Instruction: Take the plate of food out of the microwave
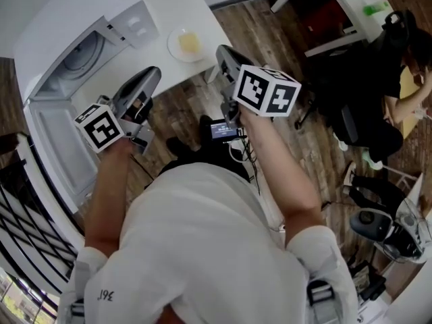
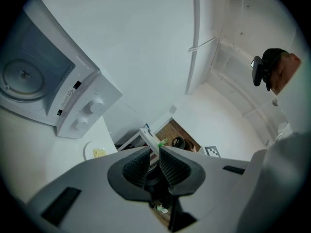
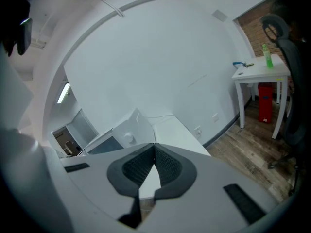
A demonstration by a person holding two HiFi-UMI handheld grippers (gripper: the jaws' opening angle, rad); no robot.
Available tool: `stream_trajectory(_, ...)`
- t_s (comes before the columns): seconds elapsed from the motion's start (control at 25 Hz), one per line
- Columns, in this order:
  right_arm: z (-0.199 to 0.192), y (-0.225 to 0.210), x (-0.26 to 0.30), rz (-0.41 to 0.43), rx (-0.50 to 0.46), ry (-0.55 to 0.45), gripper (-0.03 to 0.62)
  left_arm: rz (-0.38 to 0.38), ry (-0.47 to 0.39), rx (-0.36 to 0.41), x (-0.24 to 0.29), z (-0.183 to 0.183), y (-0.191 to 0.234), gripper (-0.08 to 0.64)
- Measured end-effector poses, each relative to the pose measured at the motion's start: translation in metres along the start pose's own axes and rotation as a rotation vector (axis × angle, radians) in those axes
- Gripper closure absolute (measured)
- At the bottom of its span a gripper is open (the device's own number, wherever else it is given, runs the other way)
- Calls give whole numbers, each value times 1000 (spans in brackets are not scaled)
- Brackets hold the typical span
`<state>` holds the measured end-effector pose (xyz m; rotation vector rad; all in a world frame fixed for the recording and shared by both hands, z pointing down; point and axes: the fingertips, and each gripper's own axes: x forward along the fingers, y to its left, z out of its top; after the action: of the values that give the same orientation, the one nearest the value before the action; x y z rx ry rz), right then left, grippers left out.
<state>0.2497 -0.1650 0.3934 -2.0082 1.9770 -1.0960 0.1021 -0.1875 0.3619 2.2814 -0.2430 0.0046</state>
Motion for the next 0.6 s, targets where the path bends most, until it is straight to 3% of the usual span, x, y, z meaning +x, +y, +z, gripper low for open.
stream_trajectory(0.28, -2, 12, -22, 7, -9, -14, 589, -8, 0, 11, -19, -2, -10, 494)
stream_trajectory(0.6, -8, 32, -45, 13, -93, -15, 589, -3, 4, 29, -40, -4, -18, 494)
